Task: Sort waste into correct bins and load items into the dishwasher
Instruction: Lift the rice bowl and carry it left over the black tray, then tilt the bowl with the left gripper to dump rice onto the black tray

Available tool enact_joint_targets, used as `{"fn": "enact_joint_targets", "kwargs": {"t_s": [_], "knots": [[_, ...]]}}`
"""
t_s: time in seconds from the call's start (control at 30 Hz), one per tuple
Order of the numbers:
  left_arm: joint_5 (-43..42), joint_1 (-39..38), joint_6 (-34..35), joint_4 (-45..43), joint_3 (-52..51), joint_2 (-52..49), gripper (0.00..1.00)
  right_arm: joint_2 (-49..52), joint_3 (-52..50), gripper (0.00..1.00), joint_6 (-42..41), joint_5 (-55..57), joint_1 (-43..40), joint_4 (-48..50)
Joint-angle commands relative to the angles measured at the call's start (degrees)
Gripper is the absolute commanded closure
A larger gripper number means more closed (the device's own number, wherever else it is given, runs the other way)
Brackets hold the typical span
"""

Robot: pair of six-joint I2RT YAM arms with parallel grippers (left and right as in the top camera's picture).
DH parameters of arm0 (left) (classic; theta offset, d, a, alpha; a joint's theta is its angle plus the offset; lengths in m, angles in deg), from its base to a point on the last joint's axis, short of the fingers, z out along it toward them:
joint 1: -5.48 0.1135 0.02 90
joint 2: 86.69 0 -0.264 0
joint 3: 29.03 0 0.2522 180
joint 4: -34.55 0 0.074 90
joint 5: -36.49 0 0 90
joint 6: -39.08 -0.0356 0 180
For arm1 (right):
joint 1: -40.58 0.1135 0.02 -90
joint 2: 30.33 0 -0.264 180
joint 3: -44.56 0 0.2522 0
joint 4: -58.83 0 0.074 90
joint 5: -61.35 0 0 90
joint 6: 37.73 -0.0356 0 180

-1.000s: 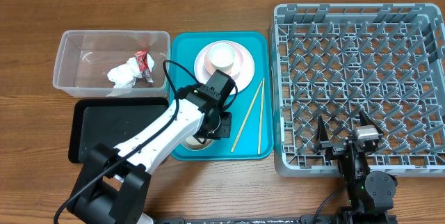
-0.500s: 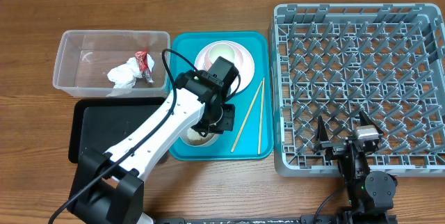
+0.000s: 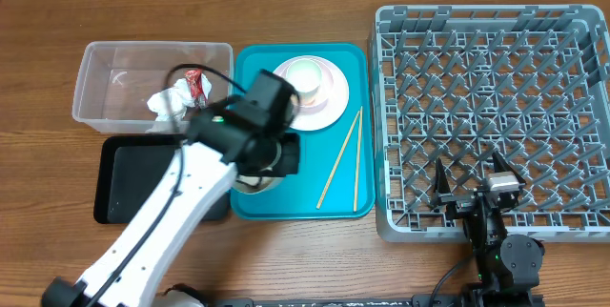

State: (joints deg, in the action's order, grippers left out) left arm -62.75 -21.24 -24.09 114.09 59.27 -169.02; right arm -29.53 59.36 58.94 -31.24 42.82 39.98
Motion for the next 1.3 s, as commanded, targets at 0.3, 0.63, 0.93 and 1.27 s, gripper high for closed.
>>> {"fn": "enact_joint_targets", "kwargs": {"t_s": [0.3, 0.63, 0.93, 1.27], "knots": [[-13.5, 20.0, -12.0, 4.6, 1.6, 2.2, 0.96, -0.6, -0.6, 0.0, 0.2, -0.1, -0.2, 0.4], [-25.8, 35.5, -23.5, 8.5, 0.9, 2.2, 0.96, -0.6, -0.6, 0.0, 0.2, -0.1, -0.2, 0.4], [-34.1, 46.4, -30.8, 7.7, -5.4, 2.2, 0.96, -0.6, -0.6, 0.0, 0.2, -0.1, -0.2, 0.4], [-44.5, 59.2, -32.9, 0.8, -14.1, 0.9, 0.96, -0.6, -0.6, 0.0, 0.2, -0.1, -0.2, 0.4]]}}
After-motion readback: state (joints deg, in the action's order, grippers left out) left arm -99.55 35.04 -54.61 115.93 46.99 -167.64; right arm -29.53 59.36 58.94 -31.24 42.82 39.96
